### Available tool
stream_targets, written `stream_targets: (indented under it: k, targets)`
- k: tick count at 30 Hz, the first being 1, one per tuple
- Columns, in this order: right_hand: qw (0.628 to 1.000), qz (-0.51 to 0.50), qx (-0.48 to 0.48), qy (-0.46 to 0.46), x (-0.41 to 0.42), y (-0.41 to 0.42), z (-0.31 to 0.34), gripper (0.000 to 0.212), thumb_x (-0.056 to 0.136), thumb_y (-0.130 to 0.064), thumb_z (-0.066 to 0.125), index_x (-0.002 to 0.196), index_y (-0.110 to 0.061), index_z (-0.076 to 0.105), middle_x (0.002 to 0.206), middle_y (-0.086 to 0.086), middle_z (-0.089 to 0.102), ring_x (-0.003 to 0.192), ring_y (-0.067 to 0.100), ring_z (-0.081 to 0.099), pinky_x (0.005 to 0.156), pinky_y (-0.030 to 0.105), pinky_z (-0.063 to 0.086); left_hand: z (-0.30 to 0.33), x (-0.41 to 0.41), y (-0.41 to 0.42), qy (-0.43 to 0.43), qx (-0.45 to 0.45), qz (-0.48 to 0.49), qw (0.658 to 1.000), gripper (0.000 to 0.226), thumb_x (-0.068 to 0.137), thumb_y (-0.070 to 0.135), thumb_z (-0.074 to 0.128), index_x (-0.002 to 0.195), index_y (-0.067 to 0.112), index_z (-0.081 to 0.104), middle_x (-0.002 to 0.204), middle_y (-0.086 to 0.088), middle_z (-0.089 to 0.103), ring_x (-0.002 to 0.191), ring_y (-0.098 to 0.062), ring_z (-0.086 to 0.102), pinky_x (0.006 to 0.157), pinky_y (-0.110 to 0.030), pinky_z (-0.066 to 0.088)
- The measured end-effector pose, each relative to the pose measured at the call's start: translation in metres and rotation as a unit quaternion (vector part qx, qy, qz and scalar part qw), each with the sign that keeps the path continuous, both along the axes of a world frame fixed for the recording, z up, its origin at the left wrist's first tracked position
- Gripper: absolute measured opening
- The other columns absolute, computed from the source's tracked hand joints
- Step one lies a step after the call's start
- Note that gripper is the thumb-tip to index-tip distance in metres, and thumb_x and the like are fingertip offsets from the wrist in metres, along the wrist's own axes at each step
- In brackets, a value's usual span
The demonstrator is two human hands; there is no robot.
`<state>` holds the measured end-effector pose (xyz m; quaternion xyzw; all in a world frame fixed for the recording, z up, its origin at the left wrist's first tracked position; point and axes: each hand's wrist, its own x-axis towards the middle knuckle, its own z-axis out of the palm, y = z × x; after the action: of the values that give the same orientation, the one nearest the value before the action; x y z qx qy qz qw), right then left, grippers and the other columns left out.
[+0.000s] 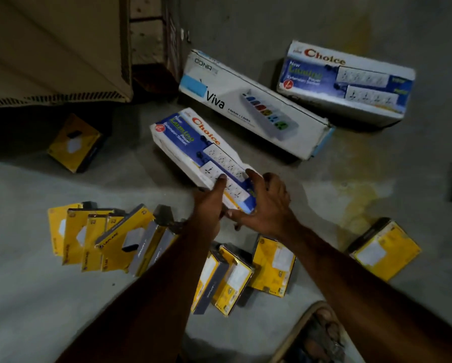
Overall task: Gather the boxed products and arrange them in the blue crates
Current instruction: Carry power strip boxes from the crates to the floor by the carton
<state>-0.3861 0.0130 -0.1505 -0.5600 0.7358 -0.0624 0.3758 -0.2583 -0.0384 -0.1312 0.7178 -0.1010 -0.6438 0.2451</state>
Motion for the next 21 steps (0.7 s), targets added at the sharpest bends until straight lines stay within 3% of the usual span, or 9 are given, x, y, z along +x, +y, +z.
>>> stream_targets:
  k: [3,6,11,15,18,21]
  targets:
    - [0.996,-0.070,-0.031,-0.046,-0.012,-0.006,0.015,0.090,0.076,-0.078,0.029,0.150,-0.027,0.022,0.148,0.014,0.027,0.136,0.033,0.027,0.110,0.050,0.029,0.013,0.009,0.005,-0.005,-0.064,0.015,0.998,0.037,0.089,0.023,0.068,0.123,0.016,0.056,0.114,-0.011,0.069,0.096,-0.028,0.071,0.081,-0.046,0.058]
    - [0.991,-0.105,-0.068,0.038,-0.043,-0.031,0.014,0.092,0.079,-0.071,0.047,0.152,-0.024,0.017,0.156,0.019,0.016,0.143,0.037,0.017,0.113,0.055,0.021,0.014,0.020,0.015,-0.001,-0.072,-0.030,0.997,0.041,0.088,0.028,0.068,0.126,0.020,0.055,0.114,-0.008,0.071,0.095,-0.027,0.071,0.079,-0.045,0.059]
    - [0.976,-0.010,-0.068,0.207,-0.098,-0.081,-0.010,0.110,0.075,-0.061,0.069,0.155,-0.025,0.003,0.160,0.020,0.000,0.148,0.036,-0.002,0.117,0.057,0.004,0.004,0.017,0.020,0.006,-0.091,-0.033,0.995,0.054,0.077,0.036,0.073,0.127,0.024,0.056,0.118,-0.007,0.070,0.101,-0.028,0.070,0.086,-0.049,0.056]
    - [0.956,0.030,-0.066,0.283,-0.107,-0.087,-0.040,0.126,0.064,-0.058,0.079,0.154,-0.026,-0.004,0.159,0.025,-0.002,0.147,0.039,-0.005,0.114,0.061,-0.003,-0.013,0.011,0.026,0.029,-0.122,-0.024,0.992,0.034,0.091,0.024,0.064,0.124,0.026,0.058,0.118,-0.005,0.070,0.103,-0.025,0.069,0.088,-0.044,0.056]
    - [0.944,0.044,-0.043,0.325,-0.101,-0.089,-0.057,0.122,0.068,-0.053,0.079,0.154,-0.028,-0.005,0.156,0.029,0.005,0.146,0.043,0.004,0.113,0.064,0.002,-0.020,0.011,0.034,0.033,-0.137,-0.025,0.990,0.035,0.089,0.025,0.065,0.124,0.025,0.059,0.119,-0.004,0.070,0.106,-0.025,0.068,0.092,-0.047,0.054]
    - [0.948,0.034,-0.030,0.314,-0.100,-0.093,-0.050,0.117,0.065,-0.049,0.081,0.153,-0.030,0.005,0.147,0.029,0.022,0.135,0.043,0.025,0.110,0.059,0.021,-0.016,0.022,0.040,0.028,-0.144,-0.020,0.989,0.038,0.089,0.026,0.065,0.127,0.025,0.058,0.120,-0.005,0.069,0.109,-0.028,0.066,0.097,-0.053,0.050]
